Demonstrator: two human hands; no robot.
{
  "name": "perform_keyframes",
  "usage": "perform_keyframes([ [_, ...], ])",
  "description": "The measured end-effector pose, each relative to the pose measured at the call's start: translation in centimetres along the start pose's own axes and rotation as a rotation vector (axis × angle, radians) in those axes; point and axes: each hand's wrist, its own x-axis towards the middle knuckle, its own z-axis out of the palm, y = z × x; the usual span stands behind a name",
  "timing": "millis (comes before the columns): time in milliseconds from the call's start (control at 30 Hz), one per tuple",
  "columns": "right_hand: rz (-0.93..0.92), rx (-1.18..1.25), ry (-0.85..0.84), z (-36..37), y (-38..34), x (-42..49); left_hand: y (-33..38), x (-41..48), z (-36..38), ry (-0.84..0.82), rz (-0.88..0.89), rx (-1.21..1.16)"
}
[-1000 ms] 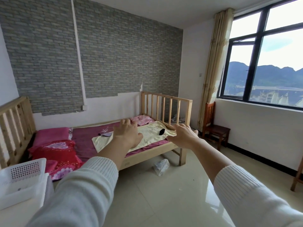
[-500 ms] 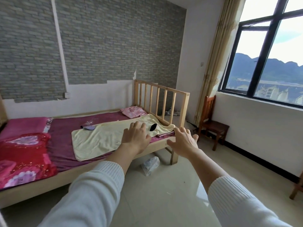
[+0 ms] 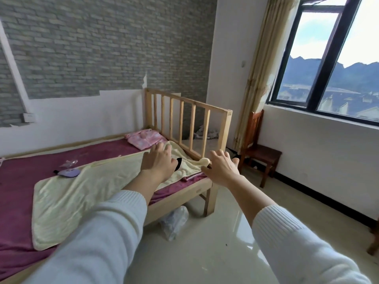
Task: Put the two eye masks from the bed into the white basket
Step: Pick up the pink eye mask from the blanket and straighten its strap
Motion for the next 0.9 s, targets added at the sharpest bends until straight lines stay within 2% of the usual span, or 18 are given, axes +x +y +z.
perform_keyframes([
  [167,0.052,0.022,0.032,4.8,3.3,12.0,-1.1,11.4,5.5,0.069,0.015,-0.021],
  [400,0.084,0.041,-0.089,16.0,9.8,28.1,-3.2,27.2,18.0,-0.041,-0.041,-0.008],
  [600,0.069,0.04,-0.241,23.8,14.2,42.0,-5.5,39.5,27.1,-0.155,-0.18,-0.091],
  [900,0.065,0.043,-0.551,39.3,14.2,56.5,-12.6,49.6,42.3,-0.406,-0.37,-0.185],
])
